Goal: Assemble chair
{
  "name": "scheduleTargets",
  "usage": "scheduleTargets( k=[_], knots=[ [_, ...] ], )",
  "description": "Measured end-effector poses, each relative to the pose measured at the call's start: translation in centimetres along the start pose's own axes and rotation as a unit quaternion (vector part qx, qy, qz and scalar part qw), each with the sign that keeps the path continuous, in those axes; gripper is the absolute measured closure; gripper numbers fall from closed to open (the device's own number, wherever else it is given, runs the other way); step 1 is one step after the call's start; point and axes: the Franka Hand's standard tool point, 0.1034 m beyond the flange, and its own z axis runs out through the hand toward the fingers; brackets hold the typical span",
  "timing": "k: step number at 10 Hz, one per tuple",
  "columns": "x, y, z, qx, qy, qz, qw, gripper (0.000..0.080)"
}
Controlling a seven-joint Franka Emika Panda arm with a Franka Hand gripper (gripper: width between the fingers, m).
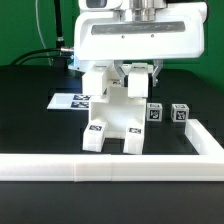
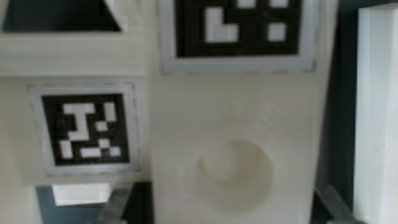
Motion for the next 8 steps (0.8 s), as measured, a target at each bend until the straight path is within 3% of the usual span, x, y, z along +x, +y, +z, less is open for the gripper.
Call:
scheduleTargets(
  k=[3, 4, 5, 6, 7, 8],
  knots=[
    [0.0, 0.0, 0.0, 0.0, 0.0, 0.0, 1.0, 0.0515],
    [0.01, 0.0, 0.0, 0.0, 0.0, 0.0, 1.0, 0.0464],
    [0.02, 0.0, 0.01, 0.0, 0.0, 0.0, 1.0, 0.0329],
    [0.1, -0.01, -0.05, 0.0, -0.004, -0.002, 1.0, 0.0329],
    [0.23, 0.1, 0.04, 0.0, -0.004, -0.004, 1.0, 0.0187],
    [0.21, 0.31, 0.35, -0.001, -0.006, -0.006, 1.0, 0.0161]
  ],
)
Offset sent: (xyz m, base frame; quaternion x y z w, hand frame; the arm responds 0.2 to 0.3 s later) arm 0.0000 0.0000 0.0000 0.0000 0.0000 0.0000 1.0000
